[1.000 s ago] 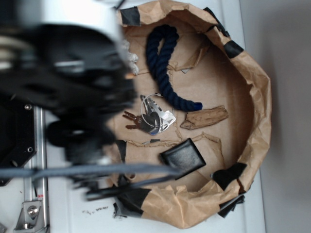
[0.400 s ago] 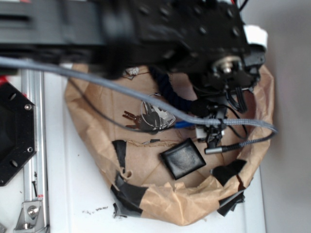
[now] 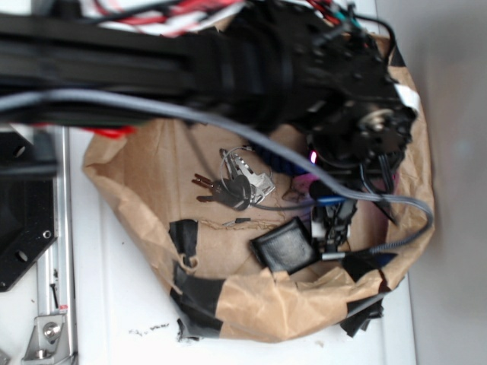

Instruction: Grab the wood chip.

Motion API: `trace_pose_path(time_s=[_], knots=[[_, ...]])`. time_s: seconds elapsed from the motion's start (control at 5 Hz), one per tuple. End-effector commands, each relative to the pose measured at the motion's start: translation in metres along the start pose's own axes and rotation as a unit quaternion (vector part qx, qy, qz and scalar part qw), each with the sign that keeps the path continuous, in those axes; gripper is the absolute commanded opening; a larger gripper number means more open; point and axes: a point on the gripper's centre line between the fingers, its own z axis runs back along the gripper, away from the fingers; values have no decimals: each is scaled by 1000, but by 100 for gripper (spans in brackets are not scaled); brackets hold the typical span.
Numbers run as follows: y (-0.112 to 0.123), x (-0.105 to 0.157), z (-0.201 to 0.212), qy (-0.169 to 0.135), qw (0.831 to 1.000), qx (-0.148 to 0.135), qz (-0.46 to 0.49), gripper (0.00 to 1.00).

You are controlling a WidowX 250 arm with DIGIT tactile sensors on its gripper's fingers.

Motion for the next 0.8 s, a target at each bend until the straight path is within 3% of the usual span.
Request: trace_pose_path(time_s=[0.0,0.4,0.6], knots=[[-22,0,-3,11,997,59,-42,0],[-19,-1,19,-5,996,85,-35,0],[-26,-10,68,-4,987,159,-19,0]])
